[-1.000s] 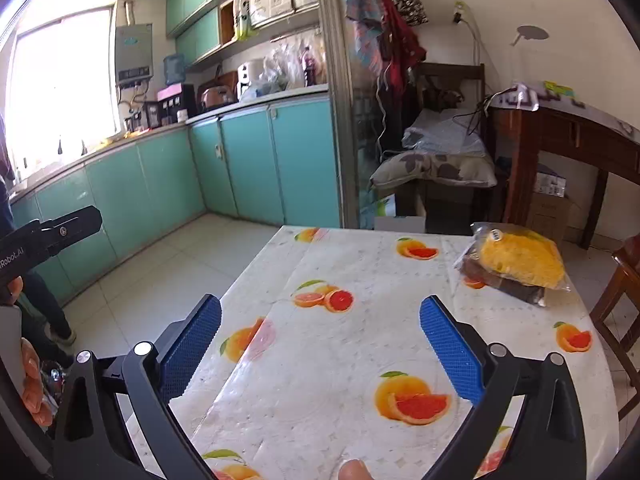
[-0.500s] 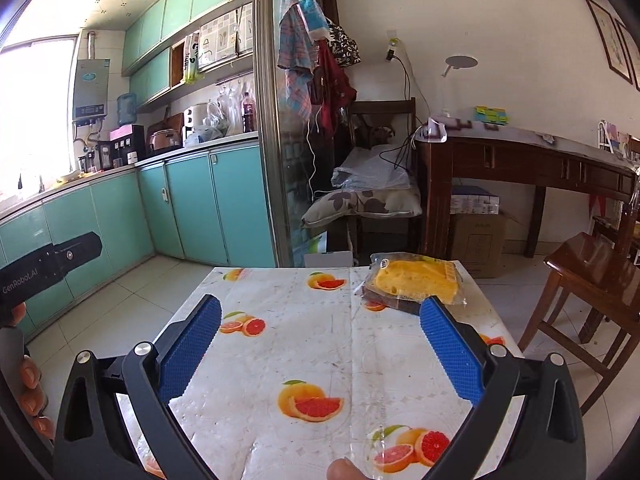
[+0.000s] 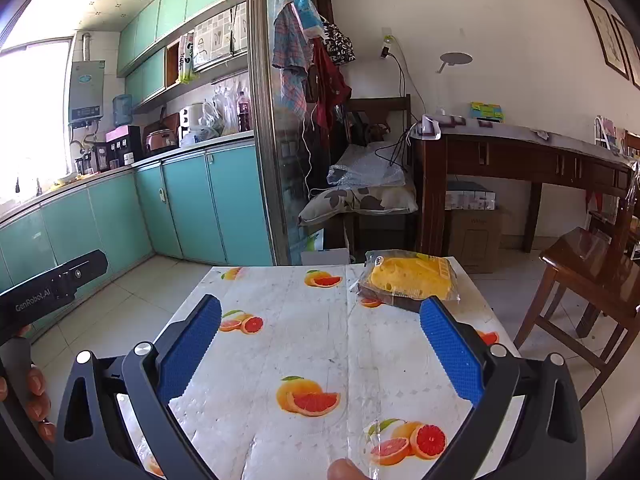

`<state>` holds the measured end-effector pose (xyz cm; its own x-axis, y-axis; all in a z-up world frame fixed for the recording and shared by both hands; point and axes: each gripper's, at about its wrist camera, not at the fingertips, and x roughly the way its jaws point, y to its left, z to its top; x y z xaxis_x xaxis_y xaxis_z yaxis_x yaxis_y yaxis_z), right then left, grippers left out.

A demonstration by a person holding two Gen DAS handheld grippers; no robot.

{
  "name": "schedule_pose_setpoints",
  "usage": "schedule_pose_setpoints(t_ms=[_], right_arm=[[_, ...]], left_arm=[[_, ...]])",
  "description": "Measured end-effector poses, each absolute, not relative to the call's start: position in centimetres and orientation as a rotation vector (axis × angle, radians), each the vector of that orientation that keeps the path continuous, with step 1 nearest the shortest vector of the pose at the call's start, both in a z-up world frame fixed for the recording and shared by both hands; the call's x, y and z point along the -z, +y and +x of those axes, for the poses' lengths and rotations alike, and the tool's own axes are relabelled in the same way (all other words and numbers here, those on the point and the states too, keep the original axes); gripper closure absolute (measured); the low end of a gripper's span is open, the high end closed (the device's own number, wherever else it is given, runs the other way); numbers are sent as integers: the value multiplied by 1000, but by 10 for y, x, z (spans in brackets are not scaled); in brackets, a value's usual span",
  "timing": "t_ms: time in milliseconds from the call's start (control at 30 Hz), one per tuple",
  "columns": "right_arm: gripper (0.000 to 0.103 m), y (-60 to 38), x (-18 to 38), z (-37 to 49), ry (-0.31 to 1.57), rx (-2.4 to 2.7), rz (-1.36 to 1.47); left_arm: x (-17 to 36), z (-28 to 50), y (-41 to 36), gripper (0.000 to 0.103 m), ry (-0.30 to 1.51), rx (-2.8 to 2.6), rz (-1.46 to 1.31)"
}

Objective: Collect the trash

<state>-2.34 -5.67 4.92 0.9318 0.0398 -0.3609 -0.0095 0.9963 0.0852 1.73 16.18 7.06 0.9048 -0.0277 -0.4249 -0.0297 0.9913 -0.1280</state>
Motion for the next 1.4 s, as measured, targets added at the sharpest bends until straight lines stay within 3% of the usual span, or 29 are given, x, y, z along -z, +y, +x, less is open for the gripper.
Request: schedule_pose_setpoints(t_ms=[1400], right_arm=[[7, -54, -49, -24, 379, -23, 89]], left_arm=[[-63, 20, 149, 4, 469, 35, -78]])
